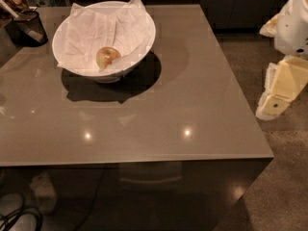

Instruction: Pick apple from white bowl

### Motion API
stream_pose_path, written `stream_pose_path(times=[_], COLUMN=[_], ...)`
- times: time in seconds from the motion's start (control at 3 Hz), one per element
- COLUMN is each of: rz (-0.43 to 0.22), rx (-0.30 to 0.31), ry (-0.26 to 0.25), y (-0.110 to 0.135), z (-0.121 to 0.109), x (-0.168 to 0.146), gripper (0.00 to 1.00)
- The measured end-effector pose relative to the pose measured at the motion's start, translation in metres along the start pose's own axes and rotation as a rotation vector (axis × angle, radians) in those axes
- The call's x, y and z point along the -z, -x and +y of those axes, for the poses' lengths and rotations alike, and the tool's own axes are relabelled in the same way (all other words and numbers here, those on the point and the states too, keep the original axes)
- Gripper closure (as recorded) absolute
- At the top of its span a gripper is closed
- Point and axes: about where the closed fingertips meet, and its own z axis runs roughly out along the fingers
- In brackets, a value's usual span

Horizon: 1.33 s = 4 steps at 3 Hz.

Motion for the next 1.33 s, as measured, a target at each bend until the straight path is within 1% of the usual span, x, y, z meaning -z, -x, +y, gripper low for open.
stream_pose_path(times=[0.33, 0.67, 1.0, 1.33], rz=[0.006, -0.023, -0.042, -0.042], rx=[-0.035, -0.099, -0.099, -0.099], ry=[-0.031, -0.096, -0.12, -0.12], y=[0.007, 0.024, 0.029, 0.029], z=[-0.013, -0.048, -0.053, -0.053], x=[0.003, 0.028, 0.038, 0.038], gripper=[0.0, 0.0, 0.0, 0.0])
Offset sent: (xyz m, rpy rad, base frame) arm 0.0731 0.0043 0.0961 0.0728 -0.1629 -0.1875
